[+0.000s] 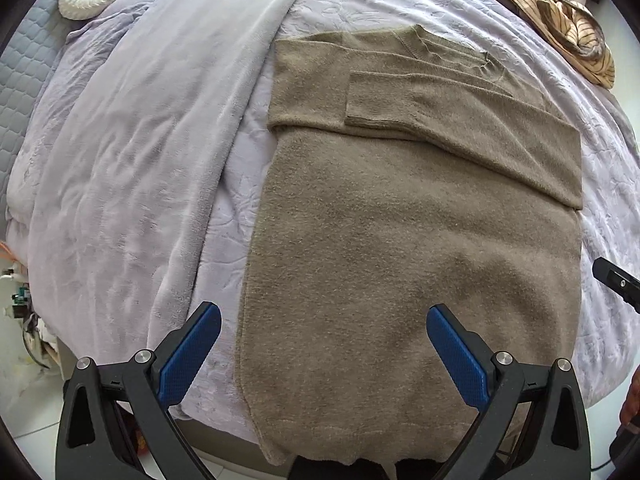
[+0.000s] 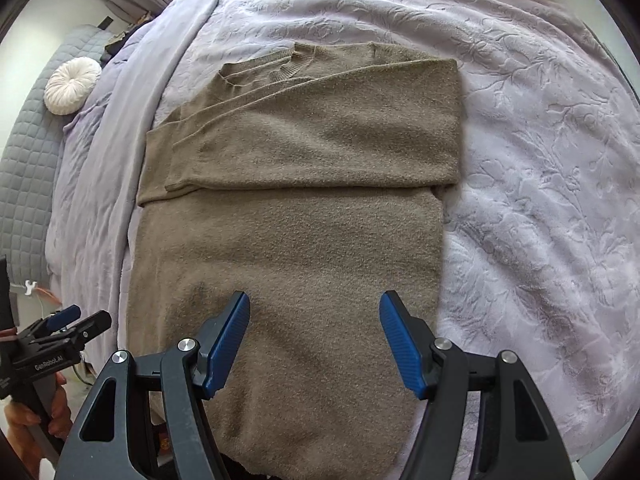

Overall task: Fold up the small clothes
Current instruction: 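Move both tools down to the sweater hem, then grasp the sweater hem corners with the left and right tools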

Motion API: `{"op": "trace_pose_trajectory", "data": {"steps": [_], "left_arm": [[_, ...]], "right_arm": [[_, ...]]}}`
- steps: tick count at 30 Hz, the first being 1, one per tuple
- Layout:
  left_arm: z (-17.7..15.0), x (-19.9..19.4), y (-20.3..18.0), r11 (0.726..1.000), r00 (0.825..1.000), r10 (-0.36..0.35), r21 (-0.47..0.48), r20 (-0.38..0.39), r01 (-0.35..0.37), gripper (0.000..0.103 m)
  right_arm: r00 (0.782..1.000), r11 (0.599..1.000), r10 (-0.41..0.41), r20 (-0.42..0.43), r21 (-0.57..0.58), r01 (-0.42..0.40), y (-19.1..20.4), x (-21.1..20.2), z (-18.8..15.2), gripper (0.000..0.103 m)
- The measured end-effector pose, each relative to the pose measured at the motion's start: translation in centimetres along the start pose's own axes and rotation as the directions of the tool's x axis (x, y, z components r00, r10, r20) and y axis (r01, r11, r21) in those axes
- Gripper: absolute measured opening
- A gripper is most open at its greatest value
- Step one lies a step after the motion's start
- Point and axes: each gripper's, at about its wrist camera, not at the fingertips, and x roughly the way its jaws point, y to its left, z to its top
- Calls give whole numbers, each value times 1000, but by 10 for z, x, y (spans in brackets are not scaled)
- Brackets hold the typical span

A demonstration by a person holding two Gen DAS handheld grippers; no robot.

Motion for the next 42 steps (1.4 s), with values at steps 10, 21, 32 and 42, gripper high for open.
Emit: {"op": "trace_pose_trajectory", "data": {"steps": [10, 21, 32, 42], "left_arm": [[-52, 34, 9, 998, 998, -23, 55, -54, 26, 103], [-118, 64, 57, 999, 994, -44, -15, -97, 43, 103], [-148, 83, 73, 972, 965, -234, -28, -121, 232, 103], [-132, 77, 55, 896, 889, -443, -71, -119, 437, 103]], "right_arm": [[1000, 992, 16, 7, 123, -16, -25, 5, -62, 71], [988, 954, 140, -59, 275, -119, -57, 16, -167, 71], [954, 890, 294, -57, 381, -252, -67, 46, -208, 72], [895, 821, 445, -26, 411, -396, -61, 57, -209, 75]]}}
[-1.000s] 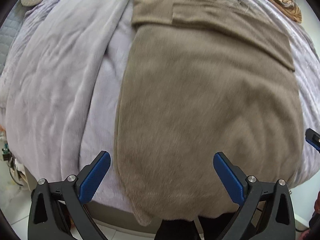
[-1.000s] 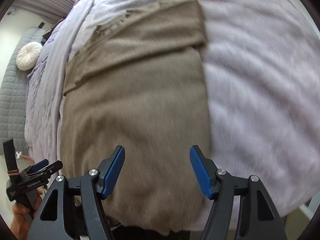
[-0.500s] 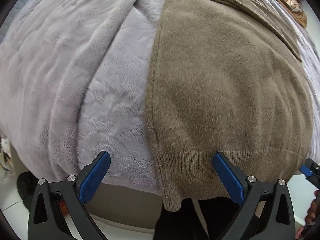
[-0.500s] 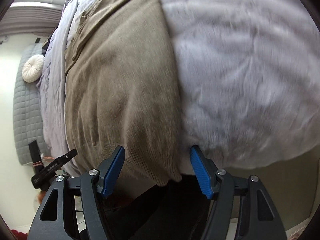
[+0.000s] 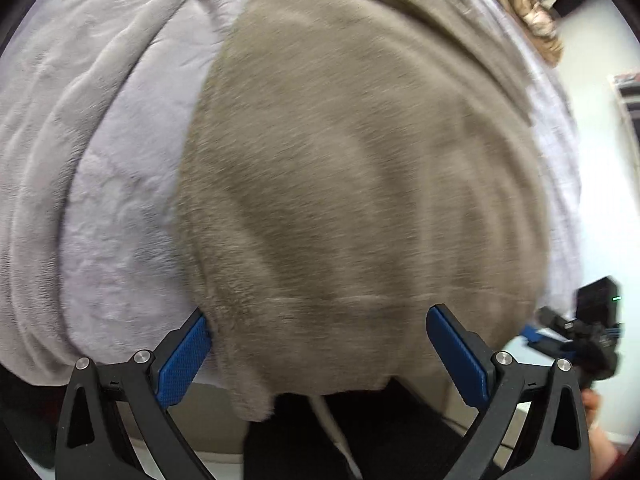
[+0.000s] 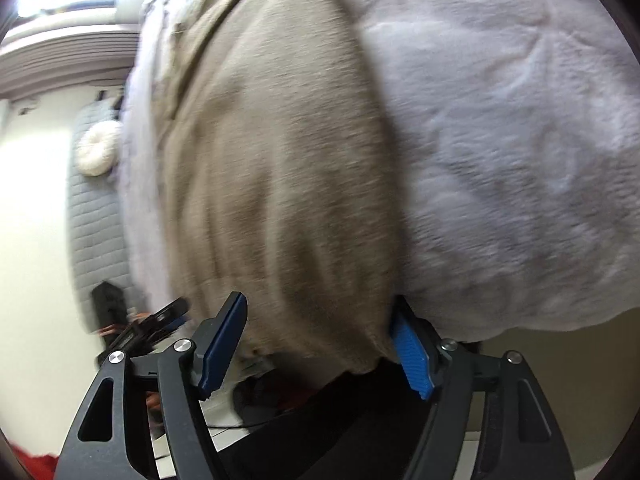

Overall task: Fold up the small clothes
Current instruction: 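Grasp the sweater hem corners with the left and right tools, then lift the hem and fold it over toward the collar with both tools, release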

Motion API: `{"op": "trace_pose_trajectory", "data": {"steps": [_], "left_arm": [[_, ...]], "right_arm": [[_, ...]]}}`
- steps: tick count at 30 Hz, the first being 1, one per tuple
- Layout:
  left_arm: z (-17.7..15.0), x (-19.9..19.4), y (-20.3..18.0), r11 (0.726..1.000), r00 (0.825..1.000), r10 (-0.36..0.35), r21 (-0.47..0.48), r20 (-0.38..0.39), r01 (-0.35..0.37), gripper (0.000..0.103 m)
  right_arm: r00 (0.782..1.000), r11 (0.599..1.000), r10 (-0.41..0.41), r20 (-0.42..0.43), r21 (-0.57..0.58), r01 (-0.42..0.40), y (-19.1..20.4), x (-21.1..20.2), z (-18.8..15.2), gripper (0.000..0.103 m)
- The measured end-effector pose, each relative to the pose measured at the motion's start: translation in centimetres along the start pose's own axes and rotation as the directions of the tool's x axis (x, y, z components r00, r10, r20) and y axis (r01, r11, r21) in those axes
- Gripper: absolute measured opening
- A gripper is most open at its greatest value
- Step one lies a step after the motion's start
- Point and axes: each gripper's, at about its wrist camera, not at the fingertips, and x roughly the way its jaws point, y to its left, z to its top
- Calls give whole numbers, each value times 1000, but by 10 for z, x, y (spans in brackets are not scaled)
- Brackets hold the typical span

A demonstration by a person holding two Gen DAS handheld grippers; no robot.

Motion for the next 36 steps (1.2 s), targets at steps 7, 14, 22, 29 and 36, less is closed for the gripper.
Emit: {"op": "trace_pose_trajectory", "data": {"steps": [7, 14, 22, 29, 36], "left_arm": [[7, 3, 11, 1000, 1000, 1, -28, -27, -2, 103], [-2, 17, 7, 990, 993, 94, 109, -73, -86, 89], [10, -1, -3, 993, 996, -41, 107, -75, 49, 12], [41, -49, -11, 972, 975, -223, 79, 8, 222, 12], [111, -85, -17, 954, 943, -301, 31, 141, 300, 12]], "right_arm": [[992, 990, 126, 5, 67, -126, -6, 6, 3, 75], [994, 992, 108, -34, 64, -106, -18, 12, 8, 73], [952, 957, 285, -112, 80, -277, 5, 26, 10, 17], [863, 863, 503, -53, 90, -497, 40, 7, 32, 16], [786, 785, 617, 24, 53, -618, 83, -6, 82, 16]]}}
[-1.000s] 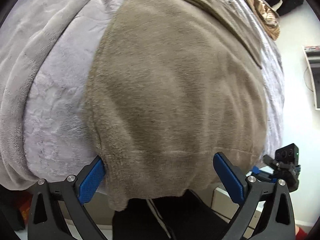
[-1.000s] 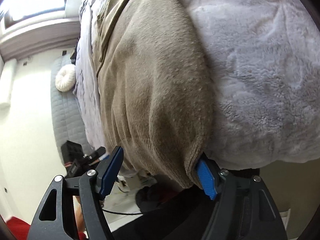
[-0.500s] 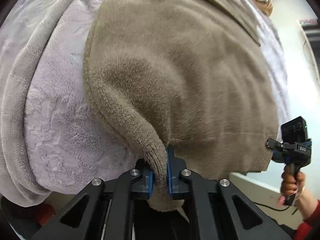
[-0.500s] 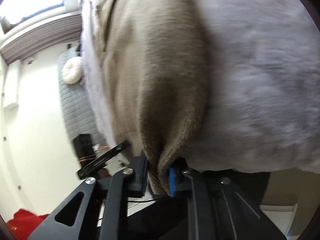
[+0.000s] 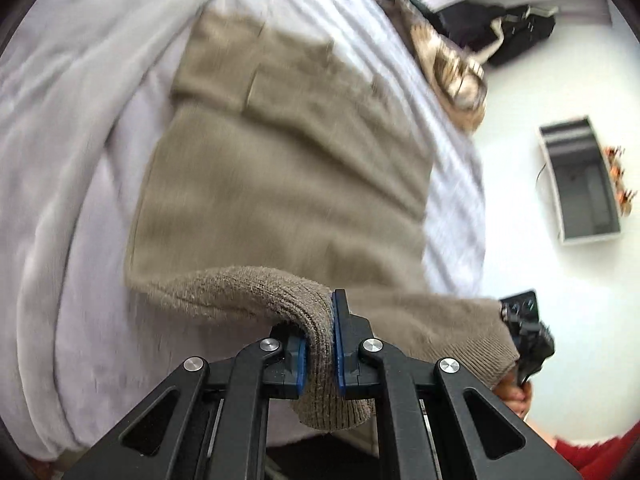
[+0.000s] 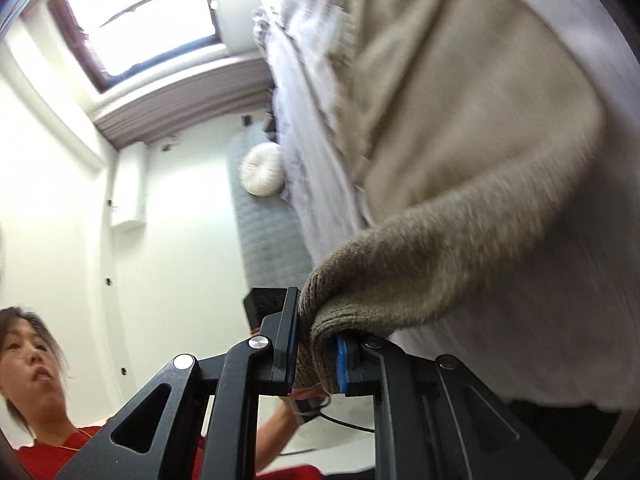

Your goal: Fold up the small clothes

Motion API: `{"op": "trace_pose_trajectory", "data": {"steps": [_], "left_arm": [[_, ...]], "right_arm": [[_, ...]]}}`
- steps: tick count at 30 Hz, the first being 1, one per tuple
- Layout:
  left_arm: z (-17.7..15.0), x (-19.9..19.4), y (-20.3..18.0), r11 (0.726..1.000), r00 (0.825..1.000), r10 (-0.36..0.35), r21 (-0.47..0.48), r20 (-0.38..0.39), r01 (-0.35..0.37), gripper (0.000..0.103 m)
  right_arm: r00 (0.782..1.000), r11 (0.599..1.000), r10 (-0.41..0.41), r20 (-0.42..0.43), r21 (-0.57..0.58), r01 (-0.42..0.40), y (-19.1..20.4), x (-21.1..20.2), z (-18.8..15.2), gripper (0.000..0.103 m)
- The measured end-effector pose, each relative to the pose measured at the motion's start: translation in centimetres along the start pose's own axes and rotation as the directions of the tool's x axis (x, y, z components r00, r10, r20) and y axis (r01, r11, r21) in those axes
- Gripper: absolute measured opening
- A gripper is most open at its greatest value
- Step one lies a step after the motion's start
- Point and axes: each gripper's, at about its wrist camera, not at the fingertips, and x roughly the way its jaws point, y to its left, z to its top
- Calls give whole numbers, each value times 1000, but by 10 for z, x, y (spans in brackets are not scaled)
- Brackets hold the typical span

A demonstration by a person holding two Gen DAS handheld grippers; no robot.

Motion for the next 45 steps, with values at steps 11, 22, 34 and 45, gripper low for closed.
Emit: {"op": "trace_pose_trajectory", "data": {"steps": [11, 22, 34, 45], "left_arm": [[152, 22, -41, 998, 978, 43, 42, 206, -53, 12], [235, 125, 25, 981, 974, 195, -37, 116, -192, 12], [251, 97, 5, 946, 937, 315, 27, 152, -322, 74], [247, 125, -2, 908, 927, 356, 191, 117, -373, 76]], "right_arm": [[996, 982, 91, 20, -170, -87, 82, 26, 142, 16], [985, 992, -124, 123, 33, 121, 0, 56, 263, 19], [919, 987, -158, 361, 66, 144, 22, 28, 270, 63], [813, 799, -526, 249, -181, 573, 60, 52, 267, 44]]}}
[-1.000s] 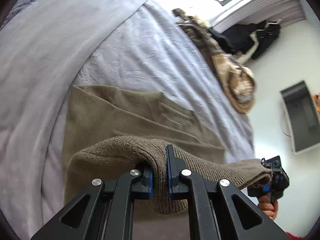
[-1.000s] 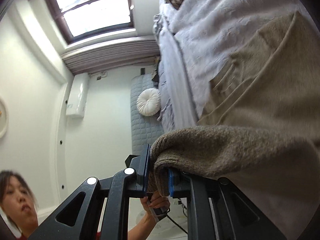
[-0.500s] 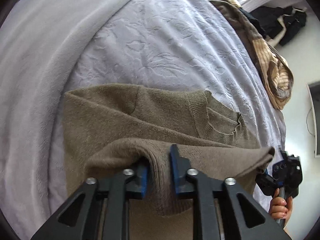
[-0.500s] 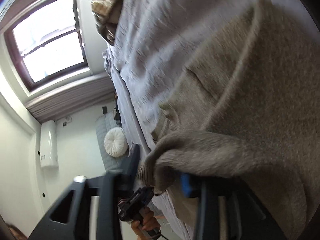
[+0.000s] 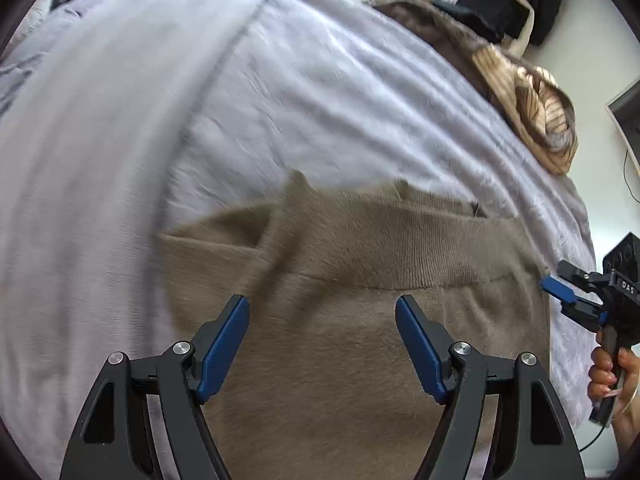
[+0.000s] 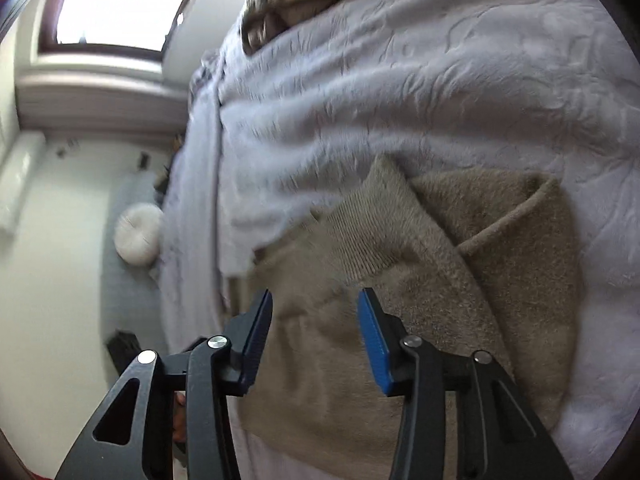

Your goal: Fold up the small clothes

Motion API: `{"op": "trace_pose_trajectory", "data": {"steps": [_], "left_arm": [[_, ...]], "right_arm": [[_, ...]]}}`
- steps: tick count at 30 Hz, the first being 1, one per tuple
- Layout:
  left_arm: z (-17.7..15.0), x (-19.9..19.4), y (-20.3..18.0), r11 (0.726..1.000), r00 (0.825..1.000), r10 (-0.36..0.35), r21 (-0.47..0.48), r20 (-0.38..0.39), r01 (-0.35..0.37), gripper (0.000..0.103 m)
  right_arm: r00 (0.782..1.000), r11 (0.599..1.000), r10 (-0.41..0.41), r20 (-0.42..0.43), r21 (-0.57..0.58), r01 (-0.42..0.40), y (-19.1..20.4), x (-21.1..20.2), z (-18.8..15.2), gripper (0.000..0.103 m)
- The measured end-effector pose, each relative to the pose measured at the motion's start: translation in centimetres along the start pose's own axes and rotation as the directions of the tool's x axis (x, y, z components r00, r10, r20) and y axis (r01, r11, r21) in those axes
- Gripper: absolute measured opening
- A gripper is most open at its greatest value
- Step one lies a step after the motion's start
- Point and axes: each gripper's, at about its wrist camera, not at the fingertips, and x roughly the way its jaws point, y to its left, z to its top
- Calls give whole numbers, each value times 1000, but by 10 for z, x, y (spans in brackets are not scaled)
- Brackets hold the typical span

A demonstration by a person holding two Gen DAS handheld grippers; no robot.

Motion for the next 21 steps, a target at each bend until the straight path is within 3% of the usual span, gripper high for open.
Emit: {"op": "trace_pose_trajectory", "data": {"steps": [5, 6, 9, 11, 15, 18, 21], "left_arm": [[5, 48, 1, 996, 997, 75, -40, -19, -76, 76], [5, 52, 5, 996, 997, 77, -50, -22, -78, 76], [2, 51, 11, 997, 998, 59, -39, -16, -59, 76], [-2, 44, 11, 997, 996, 82, -5, -15, -83, 76], [-13, 22, 21, 982, 982, 187, 29, -21, -187, 76], [-35, 0, 42, 988, 987, 148, -35, -68, -151, 76], [-63, -16, 63, 985, 987, 115, -113, -110, -128, 76]], "right_arm": [[994, 994, -104, -9, -31, 104, -6, 38, 9, 38], [992, 992, -122, -2, -29, 122, -11, 42, 10, 33], [985, 986, -166, 49, 3, 166, -26, 38, 18, 27], [980, 983, -182, 86, 30, 180, -33, 29, 22, 27], [965, 971, -235, 118, 57, 230, -33, 5, 21, 32], [969, 975, -215, 124, 79, 206, -30, -14, 9, 52], [983, 986, -149, 107, 89, 140, -28, -33, -21, 54]]}}
